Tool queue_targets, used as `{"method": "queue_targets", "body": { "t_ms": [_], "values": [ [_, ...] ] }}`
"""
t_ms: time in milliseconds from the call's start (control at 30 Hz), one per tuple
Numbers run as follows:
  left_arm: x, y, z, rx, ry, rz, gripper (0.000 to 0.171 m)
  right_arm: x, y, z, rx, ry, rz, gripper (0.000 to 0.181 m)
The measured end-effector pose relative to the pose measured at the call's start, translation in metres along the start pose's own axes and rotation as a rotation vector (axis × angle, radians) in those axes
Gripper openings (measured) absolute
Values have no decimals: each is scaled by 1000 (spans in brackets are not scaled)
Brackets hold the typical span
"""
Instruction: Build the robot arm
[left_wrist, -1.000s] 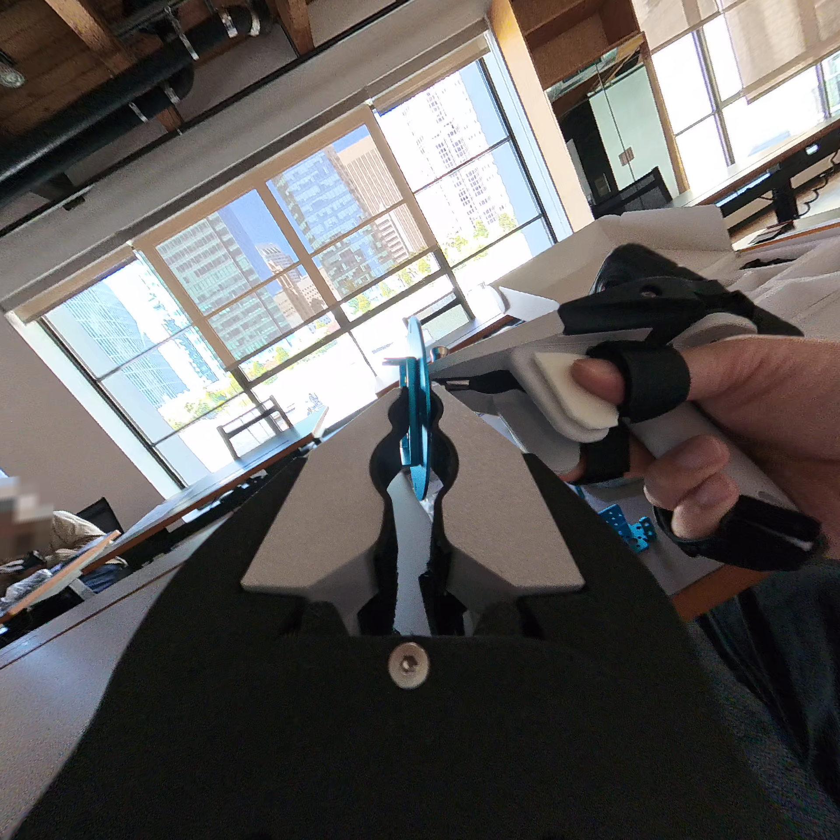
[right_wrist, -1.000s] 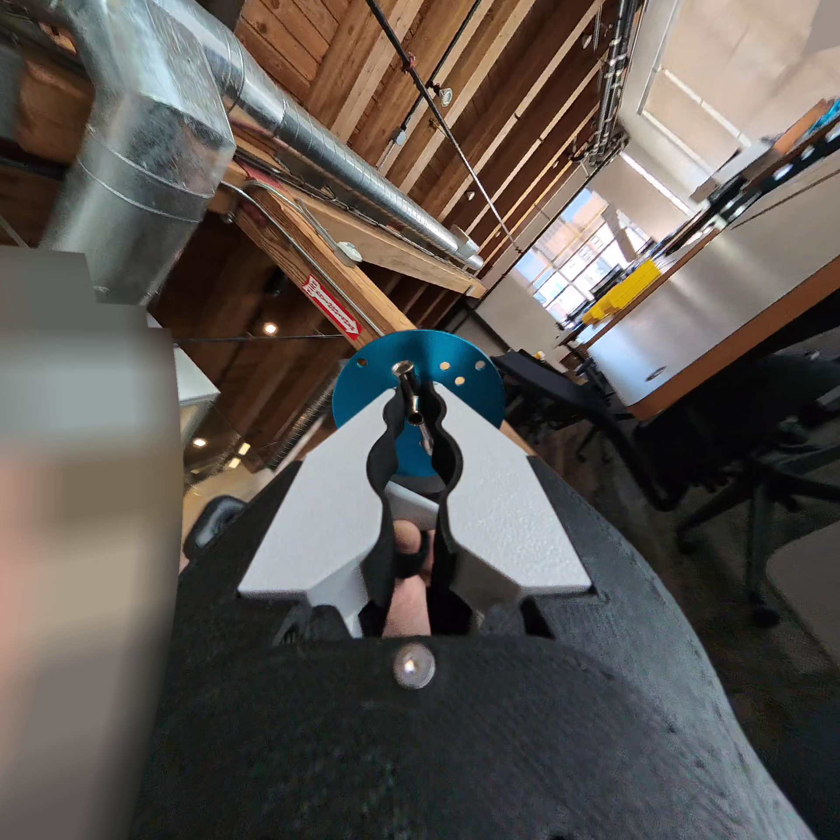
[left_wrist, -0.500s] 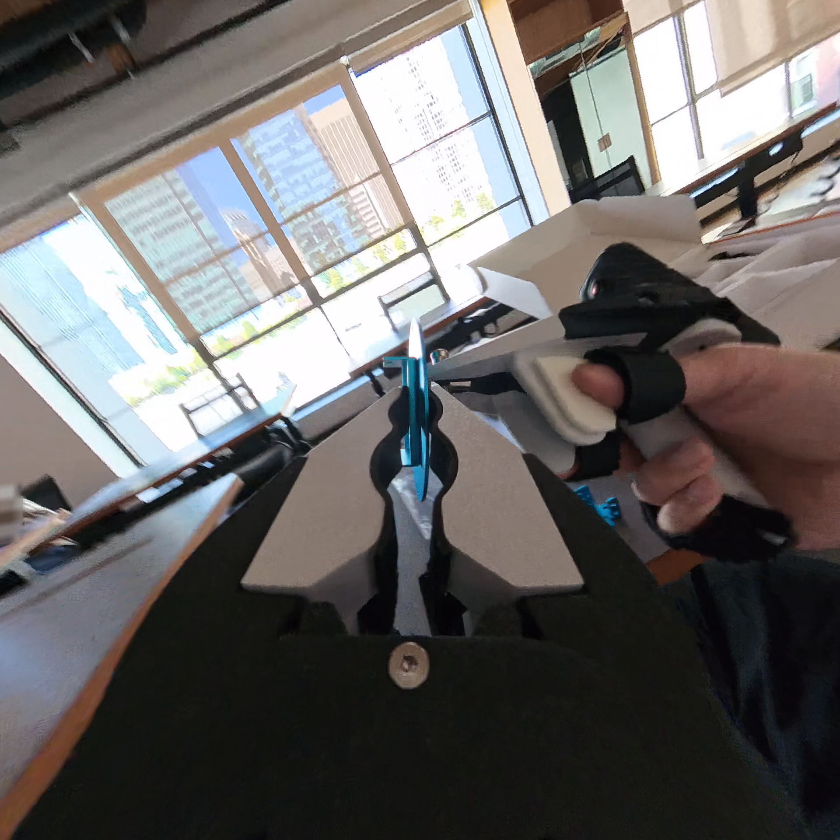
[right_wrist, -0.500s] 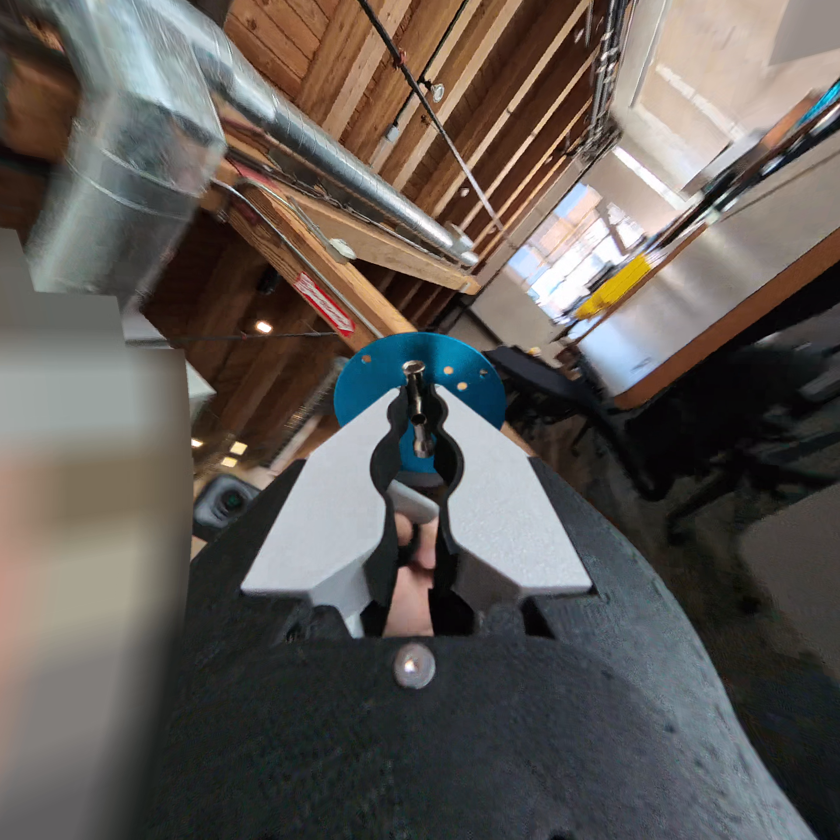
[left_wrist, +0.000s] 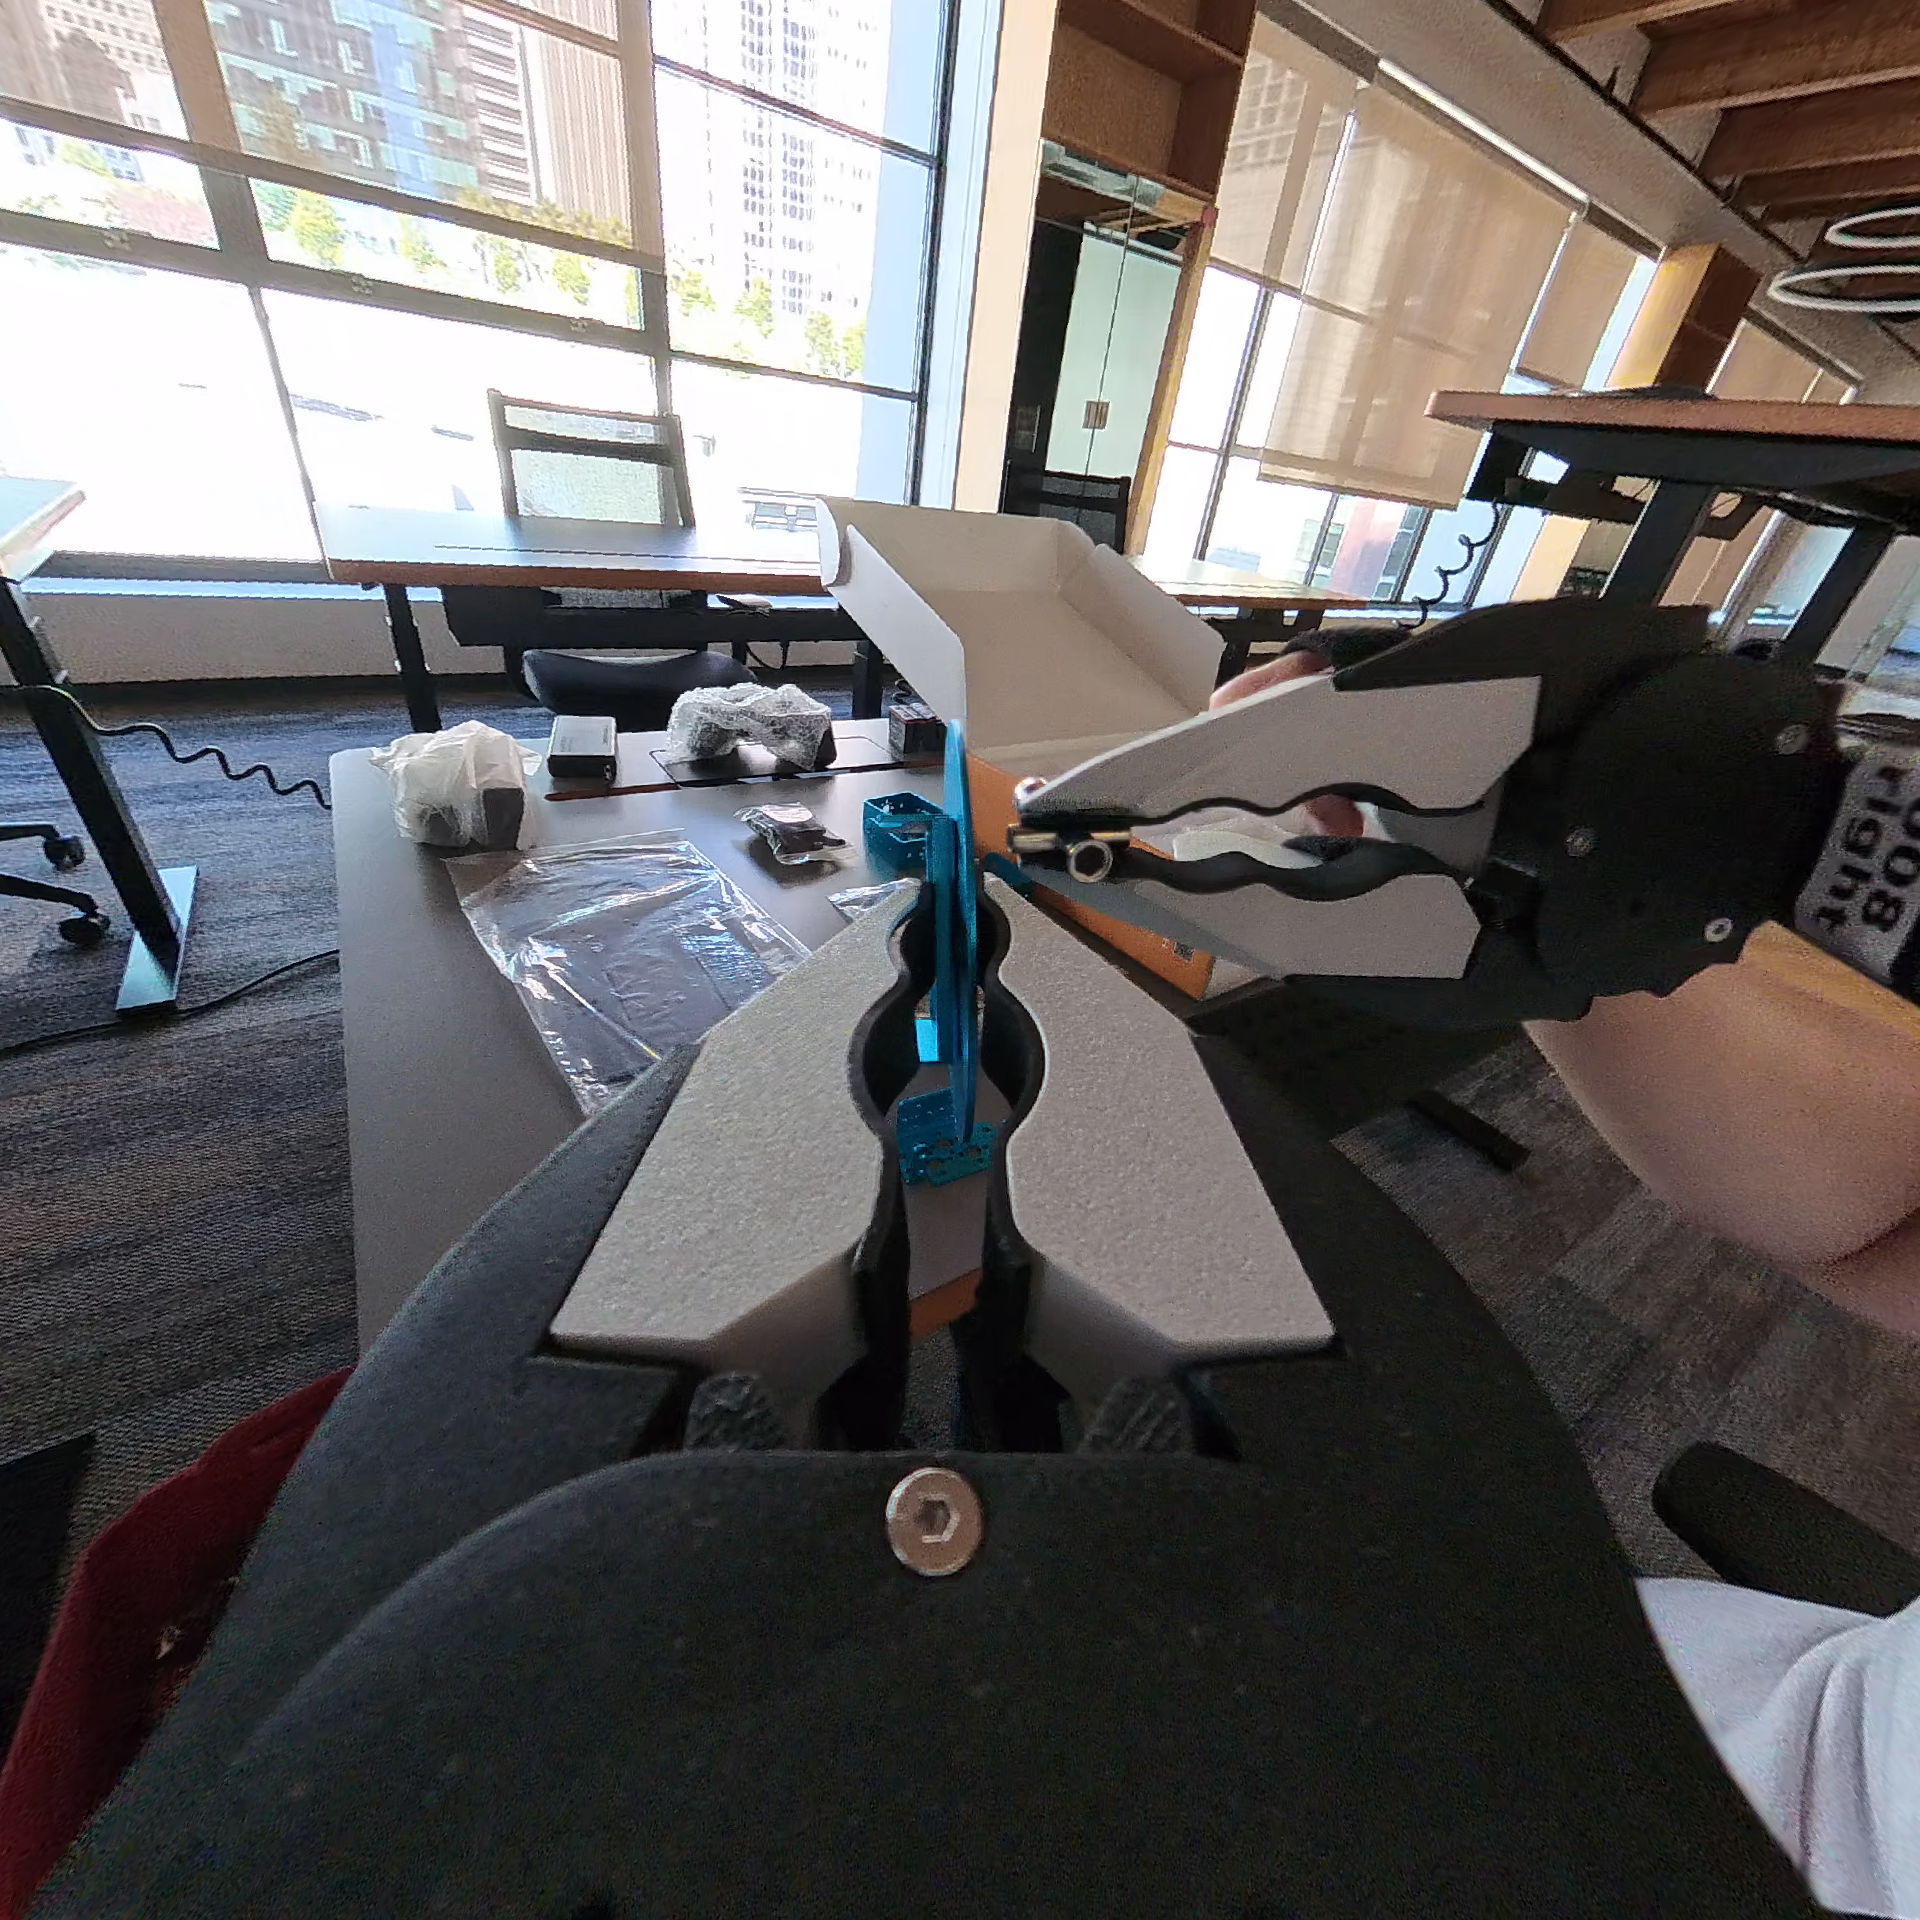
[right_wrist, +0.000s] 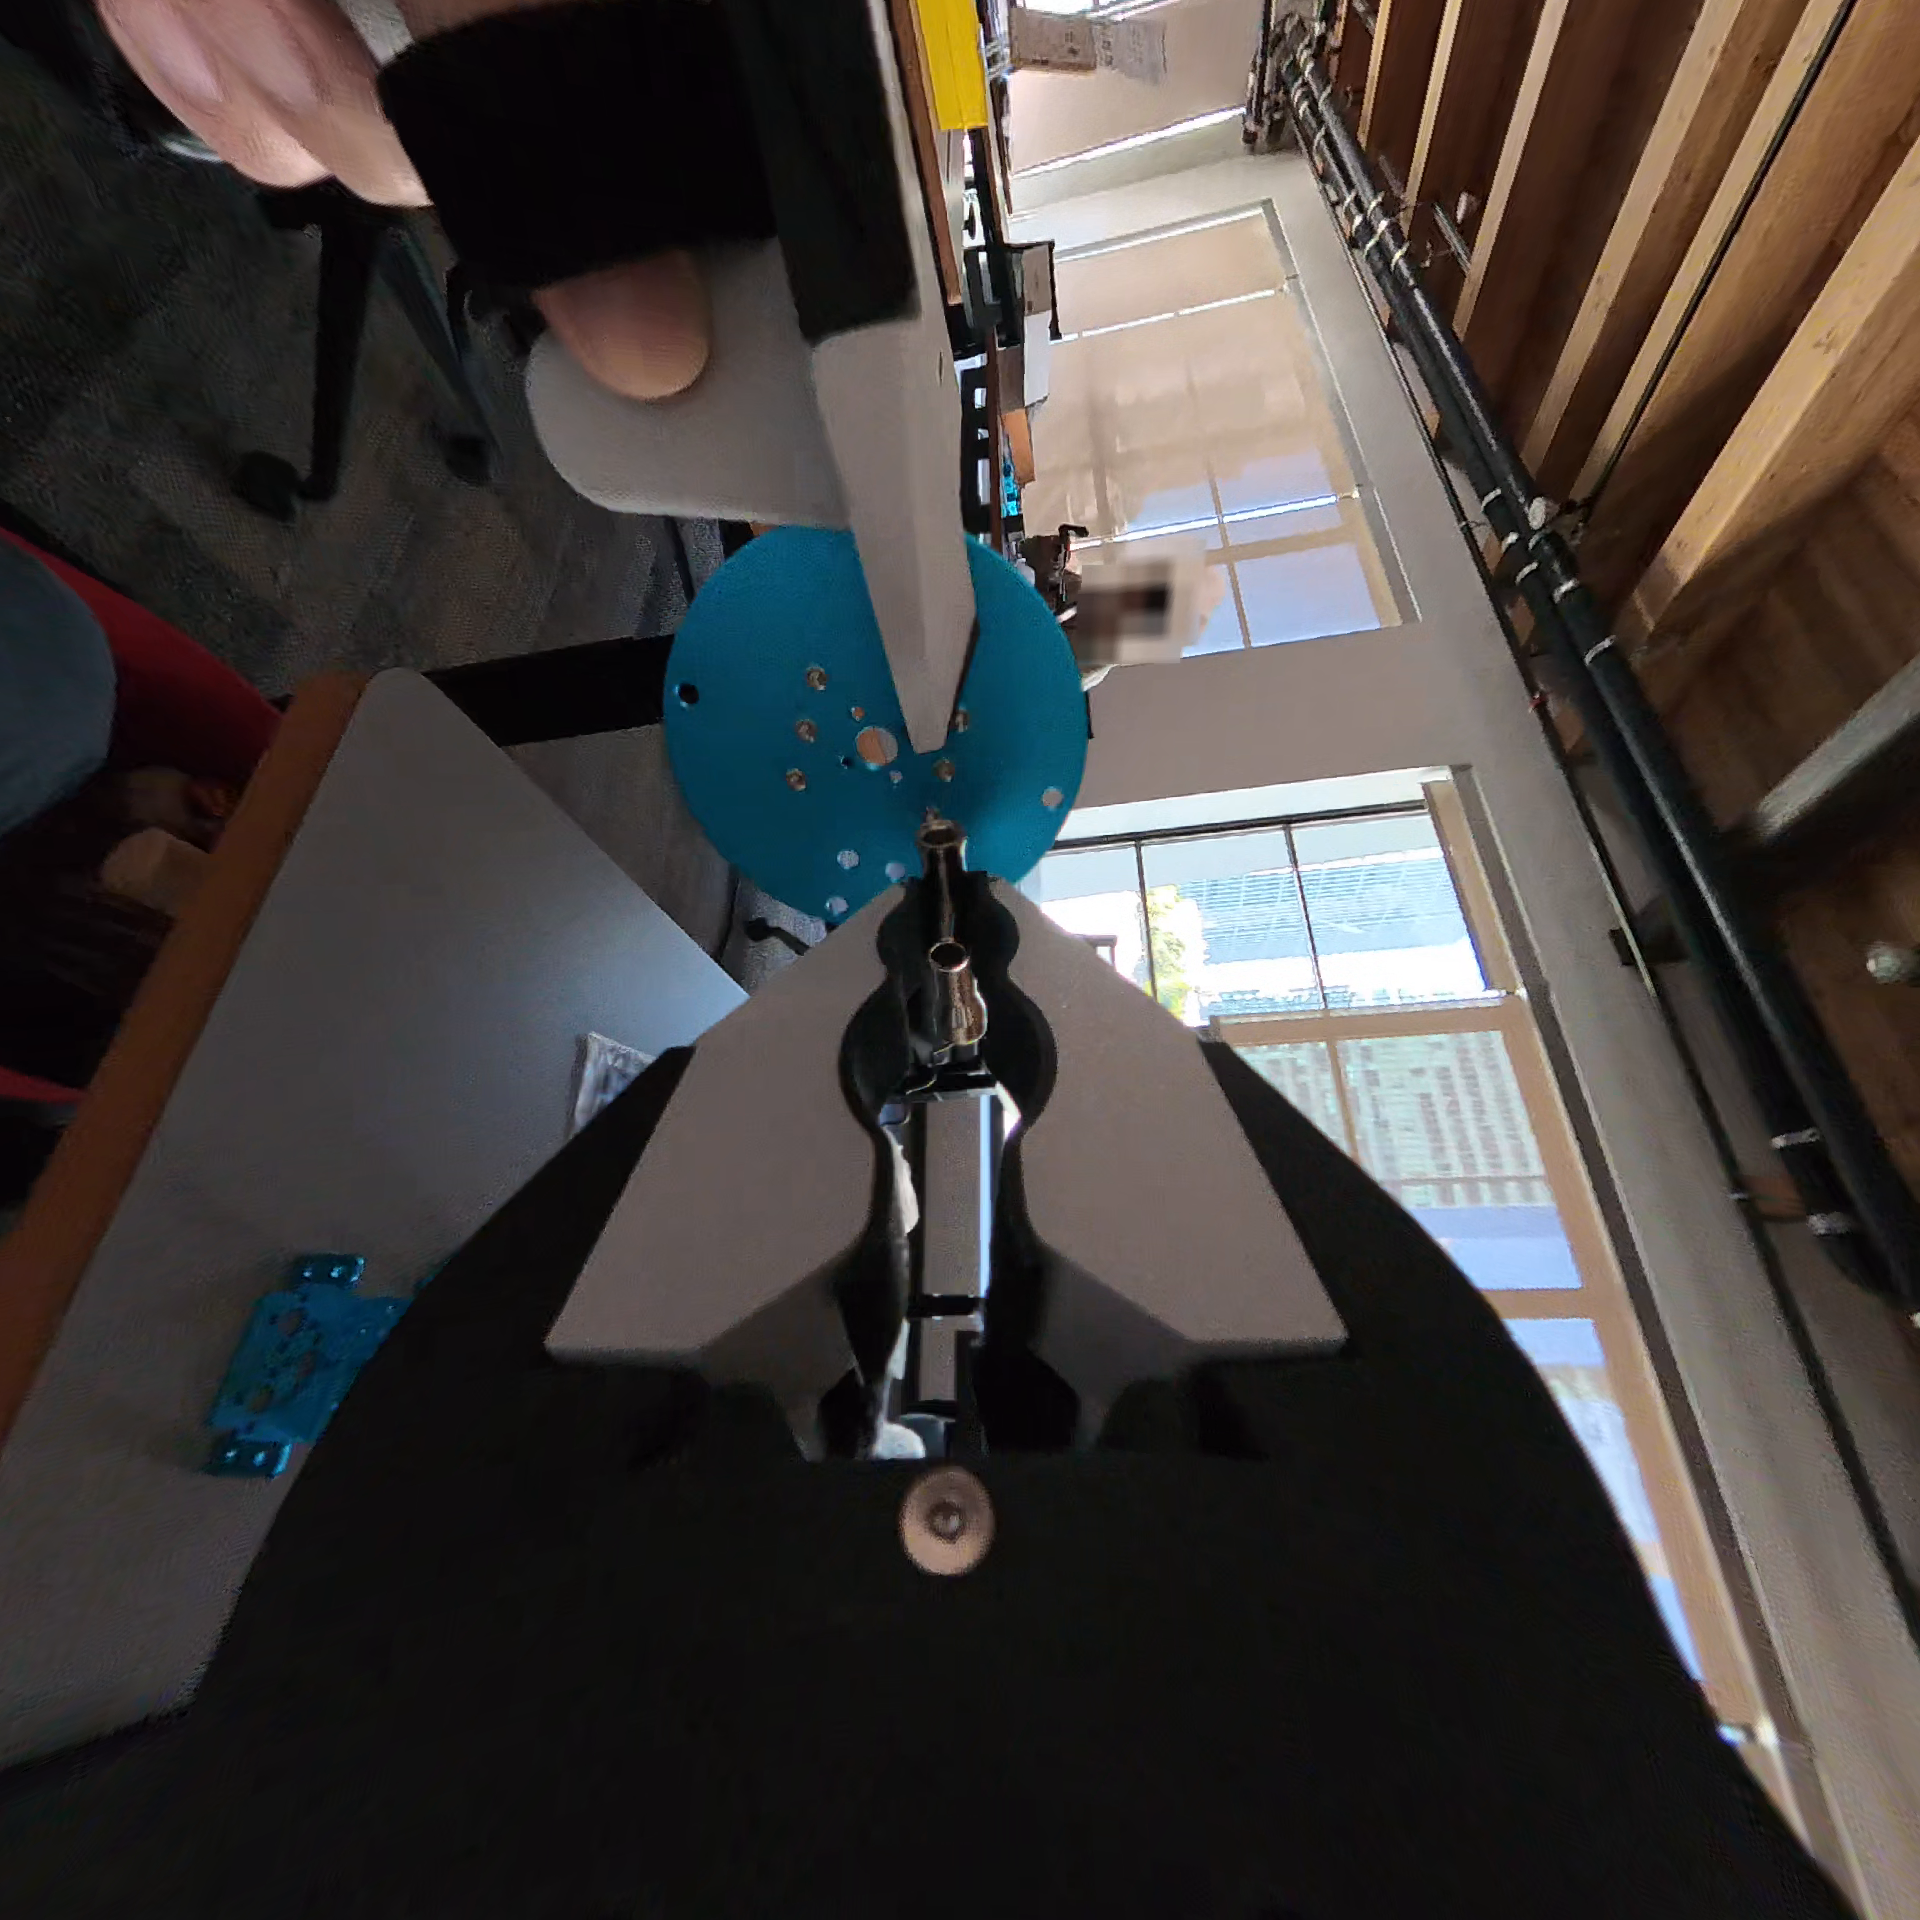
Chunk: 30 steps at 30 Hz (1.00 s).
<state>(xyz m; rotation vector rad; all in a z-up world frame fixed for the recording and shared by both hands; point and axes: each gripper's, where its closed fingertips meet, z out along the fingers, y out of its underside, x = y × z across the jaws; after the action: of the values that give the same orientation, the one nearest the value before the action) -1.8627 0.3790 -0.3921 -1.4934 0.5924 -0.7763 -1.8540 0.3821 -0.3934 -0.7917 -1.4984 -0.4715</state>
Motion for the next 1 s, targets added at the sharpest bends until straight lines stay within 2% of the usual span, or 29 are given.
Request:
{"method": "queue_targets", "body": {
  "t_ms": [167,733,1000],
  "values": [
    [2,1,0,-9,-21,38,3,-5,-3,7,-44,-10,-108,7],
    [-1,-2,-4,29,-13,-2,3,2,-11,8,-51,12,-96,7],
    [0,2,-3,7,-10,-9,3,0,-7,10,-87,-16,-186,7]
  ]
}}
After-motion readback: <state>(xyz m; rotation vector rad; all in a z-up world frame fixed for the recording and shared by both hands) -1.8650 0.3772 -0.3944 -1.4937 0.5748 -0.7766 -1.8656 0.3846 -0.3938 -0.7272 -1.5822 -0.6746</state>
